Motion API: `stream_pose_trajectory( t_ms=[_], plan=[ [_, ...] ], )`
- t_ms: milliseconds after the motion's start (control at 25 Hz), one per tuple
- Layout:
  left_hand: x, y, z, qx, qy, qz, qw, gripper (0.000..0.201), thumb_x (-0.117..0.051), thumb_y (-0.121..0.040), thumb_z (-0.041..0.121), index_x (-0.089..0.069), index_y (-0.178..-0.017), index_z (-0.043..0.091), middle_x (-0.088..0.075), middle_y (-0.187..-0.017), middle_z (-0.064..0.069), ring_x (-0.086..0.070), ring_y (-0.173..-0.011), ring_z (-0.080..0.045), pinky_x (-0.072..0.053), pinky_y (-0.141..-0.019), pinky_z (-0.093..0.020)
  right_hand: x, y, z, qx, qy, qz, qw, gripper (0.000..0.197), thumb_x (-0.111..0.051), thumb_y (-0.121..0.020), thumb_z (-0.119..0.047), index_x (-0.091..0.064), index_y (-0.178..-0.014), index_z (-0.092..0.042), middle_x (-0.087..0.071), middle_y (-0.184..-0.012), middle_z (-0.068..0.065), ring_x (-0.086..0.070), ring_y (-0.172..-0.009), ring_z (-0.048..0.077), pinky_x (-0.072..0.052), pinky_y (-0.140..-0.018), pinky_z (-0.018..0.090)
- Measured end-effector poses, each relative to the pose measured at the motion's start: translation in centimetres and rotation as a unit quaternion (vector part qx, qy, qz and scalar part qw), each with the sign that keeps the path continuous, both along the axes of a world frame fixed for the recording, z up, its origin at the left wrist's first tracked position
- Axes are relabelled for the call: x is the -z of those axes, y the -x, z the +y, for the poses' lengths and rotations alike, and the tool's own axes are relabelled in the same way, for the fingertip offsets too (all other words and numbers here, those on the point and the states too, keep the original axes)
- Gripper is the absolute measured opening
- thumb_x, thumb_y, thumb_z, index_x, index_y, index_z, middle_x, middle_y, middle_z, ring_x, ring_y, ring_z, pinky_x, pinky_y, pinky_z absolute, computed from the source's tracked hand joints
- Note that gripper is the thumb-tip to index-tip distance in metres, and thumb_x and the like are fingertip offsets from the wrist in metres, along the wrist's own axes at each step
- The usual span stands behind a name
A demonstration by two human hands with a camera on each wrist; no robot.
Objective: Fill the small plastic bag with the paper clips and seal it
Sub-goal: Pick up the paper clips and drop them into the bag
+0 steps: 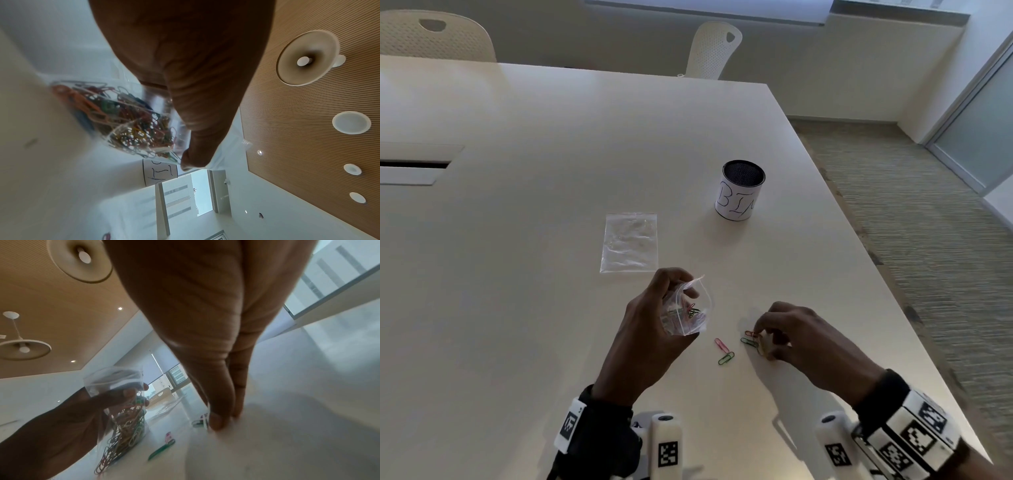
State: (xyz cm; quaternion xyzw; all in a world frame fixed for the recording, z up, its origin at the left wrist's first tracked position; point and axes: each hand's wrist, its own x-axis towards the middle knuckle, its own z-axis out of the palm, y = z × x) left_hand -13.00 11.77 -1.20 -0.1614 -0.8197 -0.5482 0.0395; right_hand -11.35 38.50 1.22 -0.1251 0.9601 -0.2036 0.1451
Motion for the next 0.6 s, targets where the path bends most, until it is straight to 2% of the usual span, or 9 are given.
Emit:
stream_pose_trajectory(
  t_ms=[80,160,200,280,360,400,480,600],
  plan=[
    [0.0,-0.1,0.1,0.001,0.003,-0.001,1.0,0.055,-0.089,-0.078,0.01,-0.056,-0.118,0.027,-0.071,-0.107,0.012,-0.072,-0.096,-0.015,-0.062,-0.076,-0.031,0.7,0.3,-1.1,0.009,0.048,0.017,0.999,0.014,-0.081,-0.088,-0.014,-0.079,-0.101,-0.019,-0.068,-0.103,-0.006,-0.071,-0.087,0.01,-0.06,-0.083,0.036],
    [0.0,-0.2,0.1,0.004,0.008,-0.002,1.0,0.056,-0.09,-0.078,0.011,-0.056,-0.119,0.027,-0.071,-0.108,0.012,-0.072,-0.096,-0.015,-0.062,-0.076,-0.032,1.0,0.5,-1.8,0.01,0.074,0.019,0.997,0.012,-0.08,-0.089,-0.018,-0.079,-0.102,-0.018,-0.069,-0.102,-0.007,-0.071,-0.088,0.009,-0.06,-0.084,0.035],
    [0.0,-0.2,0.1,0.005,0.009,-0.001,1.0,0.056,-0.09,-0.078,0.012,-0.056,-0.119,0.027,-0.071,-0.108,0.012,-0.072,-0.096,-0.014,-0.062,-0.076,-0.032,0.9,0.6,-2.0,0.018,0.082,0.017,0.996,0.017,-0.079,-0.091,-0.023,-0.078,-0.108,-0.019,-0.068,-0.104,-0.007,-0.071,-0.089,0.009,-0.06,-0.085,0.034],
    [0.0,-0.1,0.1,0.006,0.008,-0.001,1.0,0.055,-0.09,-0.079,0.014,-0.056,-0.12,0.027,-0.071,-0.108,0.013,-0.072,-0.097,-0.014,-0.062,-0.076,-0.03,0.2,0.4,-2.1,0.025,0.071,0.0,0.997,0.04,-0.077,-0.09,-0.04,-0.071,-0.125,-0.022,-0.065,-0.112,-0.009,-0.068,-0.09,0.007,-0.059,-0.087,0.03],
    [0.0,-0.1,0.0,0.005,0.006,0.001,1.0,0.056,-0.091,-0.078,0.015,-0.056,-0.12,0.026,-0.071,-0.108,0.013,-0.072,-0.098,-0.013,-0.062,-0.077,-0.027,-0.4,-0.2,-2.7,-0.002,0.018,-0.024,1.0,0.065,-0.078,-0.081,-0.057,-0.06,-0.137,-0.029,-0.058,-0.121,-0.01,-0.061,-0.093,0.004,-0.055,-0.088,0.023],
    [0.0,-0.1,0.0,0.006,0.008,0.003,1.0,0.057,-0.091,-0.078,0.015,-0.055,-0.121,0.026,-0.072,-0.108,0.013,-0.072,-0.098,-0.012,-0.061,-0.077,-0.025,-0.5,-0.5,-3.3,-0.017,-0.003,-0.032,0.999,0.07,-0.078,-0.078,-0.061,-0.057,-0.138,-0.031,-0.054,-0.123,-0.01,-0.059,-0.096,0.006,-0.053,-0.088,0.022],
    [0.1,0.0,0.0,0.008,0.013,0.008,1.0,0.058,-0.092,-0.077,0.015,-0.055,-0.121,0.026,-0.072,-0.107,0.014,-0.073,-0.098,-0.008,-0.061,-0.077,-0.021,-0.1,-1.0,-4.7,-0.047,-0.027,-0.02,0.998,0.058,-0.077,-0.082,-0.057,-0.059,-0.131,-0.031,-0.052,-0.121,-0.007,-0.058,-0.101,0.011,-0.054,-0.088,0.027],
    [0.1,-0.1,0.1,0.011,0.011,0.011,1.0,0.057,-0.092,-0.077,0.013,-0.056,-0.12,0.024,-0.072,-0.106,0.014,-0.073,-0.097,-0.008,-0.059,-0.077,-0.019,1.0,-0.9,-5.9,-0.075,-0.01,0.044,0.996,0.013,-0.068,-0.098,-0.031,-0.067,-0.108,-0.022,-0.058,-0.109,-0.001,-0.06,-0.092,0.017,-0.055,-0.081,0.033]
  ],
)
